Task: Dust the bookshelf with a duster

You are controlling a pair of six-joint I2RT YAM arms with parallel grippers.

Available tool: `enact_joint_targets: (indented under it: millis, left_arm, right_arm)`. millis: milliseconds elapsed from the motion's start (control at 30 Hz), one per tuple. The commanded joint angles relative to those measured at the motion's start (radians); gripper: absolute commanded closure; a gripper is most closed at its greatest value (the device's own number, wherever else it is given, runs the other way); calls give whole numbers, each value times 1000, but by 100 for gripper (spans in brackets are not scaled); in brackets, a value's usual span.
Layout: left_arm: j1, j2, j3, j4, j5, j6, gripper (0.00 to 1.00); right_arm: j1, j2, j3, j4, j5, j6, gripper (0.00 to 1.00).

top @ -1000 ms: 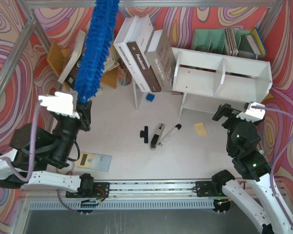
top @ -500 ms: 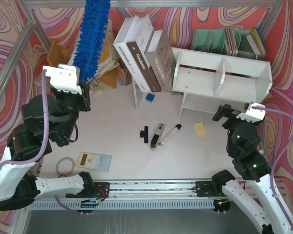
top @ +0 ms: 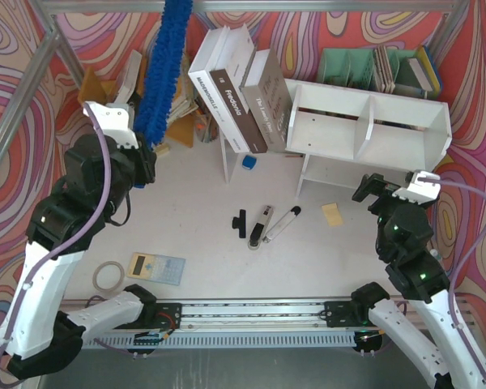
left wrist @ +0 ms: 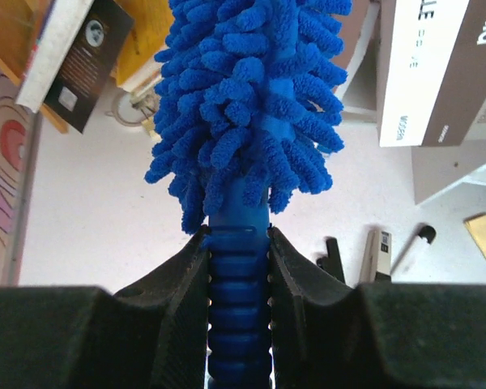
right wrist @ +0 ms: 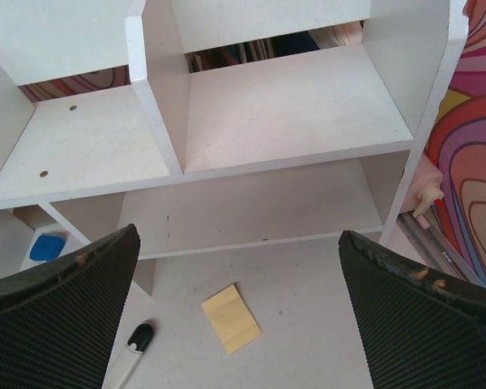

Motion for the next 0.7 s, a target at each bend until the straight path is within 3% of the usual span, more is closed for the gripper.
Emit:
enact_joint_targets:
  millis: [0, 500, 667]
  left_arm:
    - [24, -63, -71, 69, 105, -74, 100]
    - [24, -216, -386, 158, 316, -125, 100]
    - [24, -225, -478, 188, 330, -158, 100]
  right_arm:
    - [0, -2, -9, 22, 4, -2, 1]
    - [0, 7, -6, 19, 4, -2, 1]
    - [-1, 15, -4, 16, 5, -1, 1]
